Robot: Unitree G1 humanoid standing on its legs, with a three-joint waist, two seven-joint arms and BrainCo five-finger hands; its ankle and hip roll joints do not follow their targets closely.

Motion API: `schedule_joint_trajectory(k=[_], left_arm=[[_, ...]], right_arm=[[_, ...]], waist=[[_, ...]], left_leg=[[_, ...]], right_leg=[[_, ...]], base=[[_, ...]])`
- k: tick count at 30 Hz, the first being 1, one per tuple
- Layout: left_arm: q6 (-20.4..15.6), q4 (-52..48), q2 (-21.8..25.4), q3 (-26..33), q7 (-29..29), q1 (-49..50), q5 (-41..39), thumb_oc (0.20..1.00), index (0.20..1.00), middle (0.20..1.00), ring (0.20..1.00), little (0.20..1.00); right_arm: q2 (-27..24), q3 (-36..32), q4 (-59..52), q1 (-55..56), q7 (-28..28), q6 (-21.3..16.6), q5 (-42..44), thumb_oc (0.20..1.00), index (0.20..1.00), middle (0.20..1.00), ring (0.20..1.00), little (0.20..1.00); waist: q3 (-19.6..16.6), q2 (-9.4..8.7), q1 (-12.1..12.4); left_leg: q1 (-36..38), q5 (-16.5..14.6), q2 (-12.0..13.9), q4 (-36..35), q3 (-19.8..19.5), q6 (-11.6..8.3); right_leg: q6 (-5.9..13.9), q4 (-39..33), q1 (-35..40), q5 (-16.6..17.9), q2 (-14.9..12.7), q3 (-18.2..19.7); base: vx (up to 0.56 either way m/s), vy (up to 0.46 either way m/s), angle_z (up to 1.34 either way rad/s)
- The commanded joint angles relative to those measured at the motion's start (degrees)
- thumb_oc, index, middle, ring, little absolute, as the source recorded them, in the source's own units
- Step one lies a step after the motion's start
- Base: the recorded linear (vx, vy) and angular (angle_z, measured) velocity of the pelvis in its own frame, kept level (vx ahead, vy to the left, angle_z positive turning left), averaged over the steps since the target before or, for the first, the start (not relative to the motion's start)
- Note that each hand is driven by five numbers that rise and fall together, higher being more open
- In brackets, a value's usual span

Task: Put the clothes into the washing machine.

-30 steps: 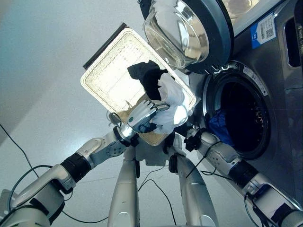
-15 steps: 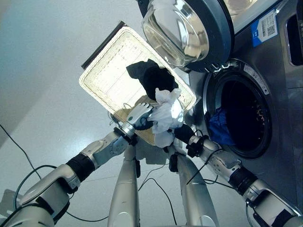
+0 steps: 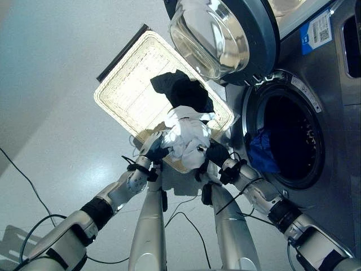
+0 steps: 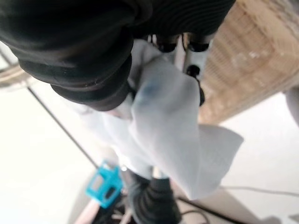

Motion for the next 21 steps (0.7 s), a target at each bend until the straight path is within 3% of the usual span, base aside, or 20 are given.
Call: schedule_joint_trajectory(k=[1,8,14,19,21], left_arm=[[2.7,-2.1,-2.7,2.1,0.3,1.8,-3.1,1.0,1.0,1.0,1.0,1.0],[5.0,0.8,-4.9,4.5,6.8,2.6,-6.7,1.0,1.0,1.0,1.0,1.0],[2.7,5.4,-7.8,11.4,15.8,4.9,-15.6,1.0,1.0,1.0,1.0,1.0],[-1.3,8.7,-9.1,19.5,18.8,7.5,-21.7,1.0,1.0,1.0,1.0,1.0],[-1.6,8.8,-9.0,21.5,18.8,8.0,-22.2,1.0,1.0,1.0,1.0,1.0]], right_arm=[[0.4,-2.4,-3.6,0.6,0.1,-4.1,3.9,0.2,0.2,0.2,0.2,0.2],[2.6,-5.4,-0.1,1.1,-0.8,-2.3,17.8,0.2,0.2,0.2,0.2,0.2],[5.0,-12.7,6.6,2.5,-1.2,-4.0,38.3,0.2,0.2,0.2,0.2,0.2],[6.4,-25.6,10.7,3.2,-0.3,-9.5,62.6,0.2,0.2,0.2,0.2,0.2],[6.3,-30.4,10.6,2.8,-1.4,-13.0,67.4,0.2,0.2,0.2,0.2,0.2]], waist=[[-1.0,0.58,-1.9],[-1.0,1.03,-2.2],[-1.0,1.51,-2.4],[-1.0,2.03,-2.6],[-1.0,2.19,-2.7]], left_leg=[[1.8,-5.5,-5.1,1.6,2.4,1.38],[1.5,-5.4,-5.1,1.8,2.7,1.27],[1.3,-5.5,-5.1,1.7,3.4,1.09],[1.3,-6.1,-5.1,2.0,4.1,0.97],[0.7,-6.0,-5.2,2.0,4.2,1.09]], right_leg=[[8.23,-15.1,4.9,11.8,0.0,-1.5],[8.06,-15.2,4.5,11.9,0.0,-1.1],[8.02,-16.4,4.4,12.6,0.0,-0.8],[8.2,-16.4,4.2,12.6,-0.2,-0.6],[8.21,-16.4,3.7,13.0,-0.3,-0.5]], base=[[0.0,0.0,0.0],[0.0,0.0,0.0],[0.01,-0.006,-0.04],[0.01,-0.03,-0.02],[0.02,-0.028,-0.04]])
